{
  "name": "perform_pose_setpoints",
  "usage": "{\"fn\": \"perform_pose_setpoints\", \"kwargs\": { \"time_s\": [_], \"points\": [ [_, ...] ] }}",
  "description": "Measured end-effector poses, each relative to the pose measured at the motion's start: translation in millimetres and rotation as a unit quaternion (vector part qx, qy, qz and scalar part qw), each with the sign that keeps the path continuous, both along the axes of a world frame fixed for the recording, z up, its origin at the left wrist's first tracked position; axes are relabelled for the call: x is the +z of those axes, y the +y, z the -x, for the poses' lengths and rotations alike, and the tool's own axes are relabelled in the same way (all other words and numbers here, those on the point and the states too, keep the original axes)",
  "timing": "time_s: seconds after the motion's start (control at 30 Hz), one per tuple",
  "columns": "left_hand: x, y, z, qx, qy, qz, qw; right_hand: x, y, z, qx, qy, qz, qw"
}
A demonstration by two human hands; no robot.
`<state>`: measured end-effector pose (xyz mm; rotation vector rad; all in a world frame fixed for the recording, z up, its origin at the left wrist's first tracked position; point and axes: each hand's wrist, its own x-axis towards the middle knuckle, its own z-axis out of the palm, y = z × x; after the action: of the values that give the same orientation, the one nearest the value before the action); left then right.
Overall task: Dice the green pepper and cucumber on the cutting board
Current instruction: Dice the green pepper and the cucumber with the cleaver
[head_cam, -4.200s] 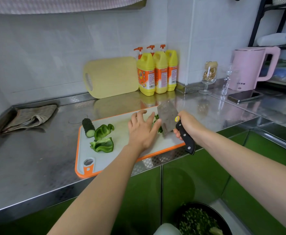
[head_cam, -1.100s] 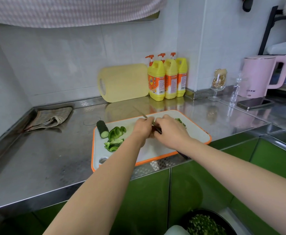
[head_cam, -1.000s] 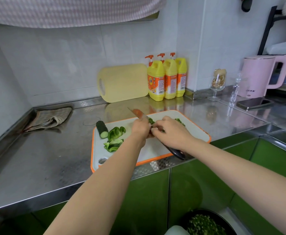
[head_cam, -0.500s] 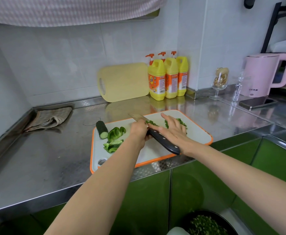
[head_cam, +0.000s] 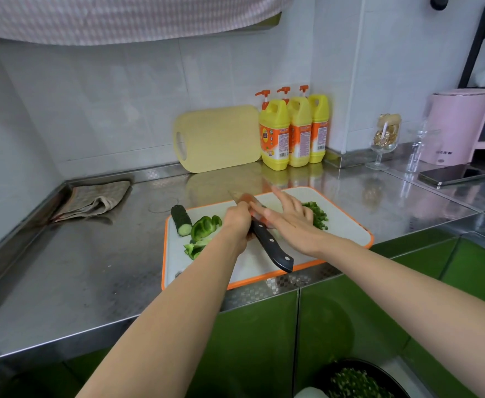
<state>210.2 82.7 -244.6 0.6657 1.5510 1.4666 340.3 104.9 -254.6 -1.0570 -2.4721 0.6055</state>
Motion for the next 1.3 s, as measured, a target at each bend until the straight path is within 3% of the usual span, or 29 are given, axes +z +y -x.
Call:
{"fn": "perform_pose_setpoints", "kwargs": {
  "time_s": [0.27, 0.4, 0.5, 0.7, 0.87, 1.0, 1.07, 1.3],
  "points": [
    [1.0, -5.2, 16.9, 0.017, -0.021, -0.008, 1.0, 3.6, -1.9, -5.2, -0.108, -0.015, 0.055, 0.992],
    [-1.2, -4.1, 16.4, 0.011, 0.005, 0.002, 1.0, 7.5, -5.6, 10.0, -0.032, -0.022, 0.015, 0.999],
    [-2.9, -4.3, 14.5, -0.001, 0.017, -0.001, 1.0, 13.0, -14.1, 18.4, -0.019, -0.01, 0.046, 0.999],
    [0.4, -10.1, 24.9, 0.018, 0.013, 0.006, 1.0, 3.8, -0.7, 11.2, -0.133, -0.056, 0.061, 0.988],
    [1.4, -8.5, 25.0, 0.017, 0.024, 0.003, 1.0, 5.6, -7.5, 22.3, -0.043, -0.036, 0.015, 0.998],
    [2.4, -11.4, 25.9, 0.031, 0.035, -0.002, 0.999, 17.7, -19.0, 16.8, -0.091, -0.046, 0.065, 0.993],
    [4.3, -14.2, 30.5, 0.049, 0.039, -0.001, 0.998, 10.5, -12.8, 12.9, -0.107, -0.06, 0.043, 0.992],
    [1.1, -18.2, 47.0, 0.104, 0.108, 0.027, 0.988, 1.0, -15.2, 16.6, -0.03, -0.007, 0.016, 0.999]
  ]
}}
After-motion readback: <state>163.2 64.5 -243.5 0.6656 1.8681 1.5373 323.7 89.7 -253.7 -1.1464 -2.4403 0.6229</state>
